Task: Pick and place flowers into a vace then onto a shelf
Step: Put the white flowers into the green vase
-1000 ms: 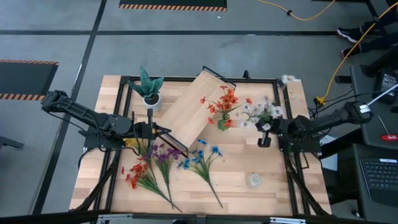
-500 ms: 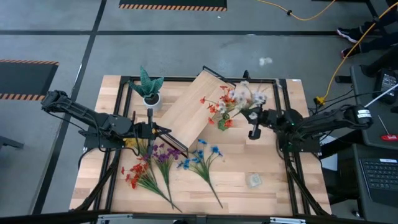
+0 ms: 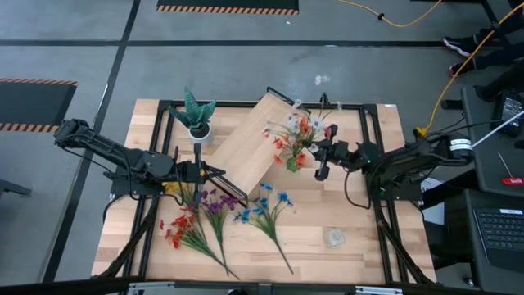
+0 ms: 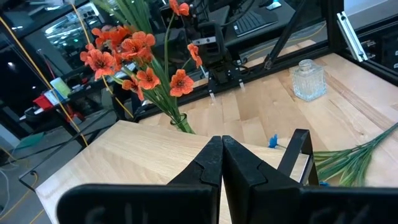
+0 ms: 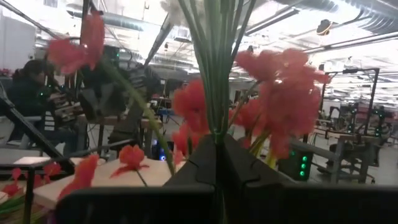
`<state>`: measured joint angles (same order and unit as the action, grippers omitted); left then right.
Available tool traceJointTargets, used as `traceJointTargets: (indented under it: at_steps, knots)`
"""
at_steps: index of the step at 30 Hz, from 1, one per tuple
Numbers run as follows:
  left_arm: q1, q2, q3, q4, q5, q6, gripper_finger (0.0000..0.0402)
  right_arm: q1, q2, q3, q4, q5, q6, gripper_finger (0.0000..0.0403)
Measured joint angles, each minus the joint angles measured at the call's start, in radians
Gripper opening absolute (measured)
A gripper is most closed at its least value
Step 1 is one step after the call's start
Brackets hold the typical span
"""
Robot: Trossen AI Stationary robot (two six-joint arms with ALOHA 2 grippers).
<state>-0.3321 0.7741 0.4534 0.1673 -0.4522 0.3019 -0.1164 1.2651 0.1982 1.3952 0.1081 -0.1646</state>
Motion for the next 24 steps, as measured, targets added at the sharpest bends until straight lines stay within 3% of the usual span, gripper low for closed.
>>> traceJointTargets:
  at_steps: [11,24]
  knots:
    - [0.0,0.0,0.0,0.0,0.0,0.0,0.0004,-0.011,0.094,0.0,0.03,0.002,-0.001,0.0]
    - [0.0,0.0,0.0,-0.002,0.0,0.0,0.0004,-0.011,0.11,-0.029,0.028,0.003,-0.023,0.0]
